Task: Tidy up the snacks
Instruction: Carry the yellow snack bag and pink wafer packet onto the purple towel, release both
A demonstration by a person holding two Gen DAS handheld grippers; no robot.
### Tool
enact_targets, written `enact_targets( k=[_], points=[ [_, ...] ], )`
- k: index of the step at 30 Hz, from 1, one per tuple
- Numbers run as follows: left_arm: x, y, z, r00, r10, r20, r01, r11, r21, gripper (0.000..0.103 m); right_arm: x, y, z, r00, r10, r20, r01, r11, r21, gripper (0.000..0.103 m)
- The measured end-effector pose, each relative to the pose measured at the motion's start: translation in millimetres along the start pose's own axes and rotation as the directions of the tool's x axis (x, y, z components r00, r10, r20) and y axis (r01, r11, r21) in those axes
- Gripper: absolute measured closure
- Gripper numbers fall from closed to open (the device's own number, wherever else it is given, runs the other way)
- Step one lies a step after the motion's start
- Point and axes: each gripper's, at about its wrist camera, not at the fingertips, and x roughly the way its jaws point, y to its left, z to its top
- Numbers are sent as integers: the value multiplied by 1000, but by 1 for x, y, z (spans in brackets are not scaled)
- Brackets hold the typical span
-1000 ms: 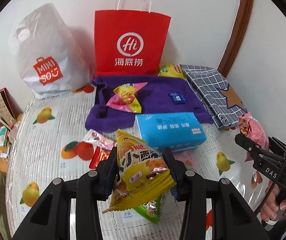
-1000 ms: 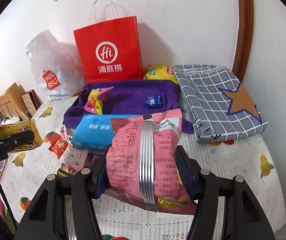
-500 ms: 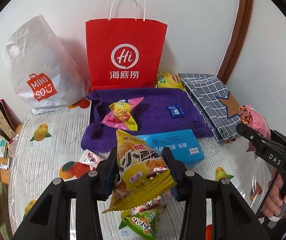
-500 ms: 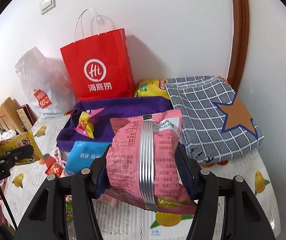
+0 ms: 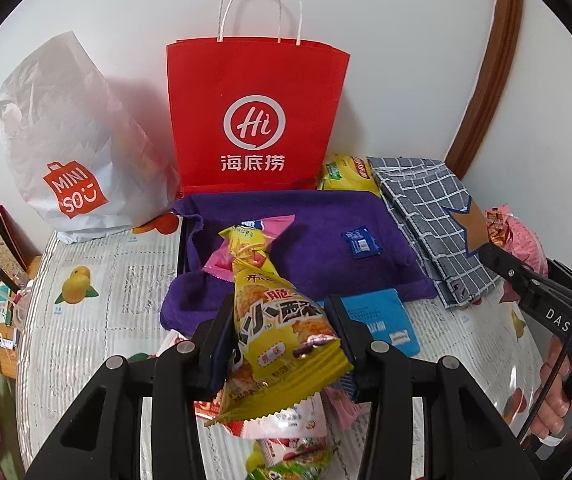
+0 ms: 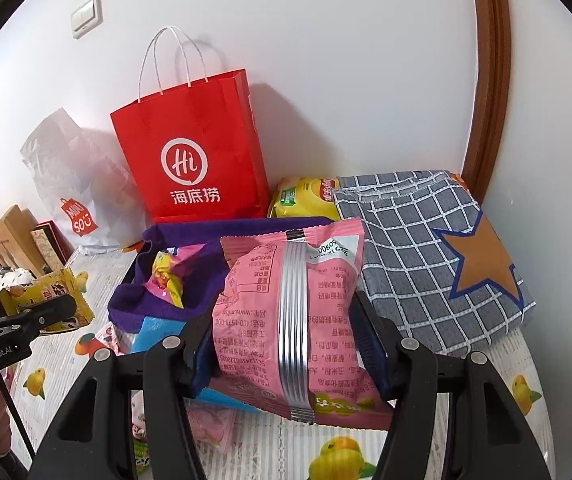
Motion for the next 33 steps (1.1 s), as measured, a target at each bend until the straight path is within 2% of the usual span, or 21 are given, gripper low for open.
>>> enact_targets(
  k=[12,22,33],
  points=[
    [32,25,33,999,25,-19,-26,999,-31,62,46,9,31,1000,15,-17,-15,1000,-14,43],
    [72,45,62,999,34,-43,-37,996,-76,62,100,13,54,997,46,-60,-47,999,-13,43],
    [113,60,68,995,23,-93,-33,993,-113,62,146,8,59,990,56,-127,-63,997,-46,43]
  ],
)
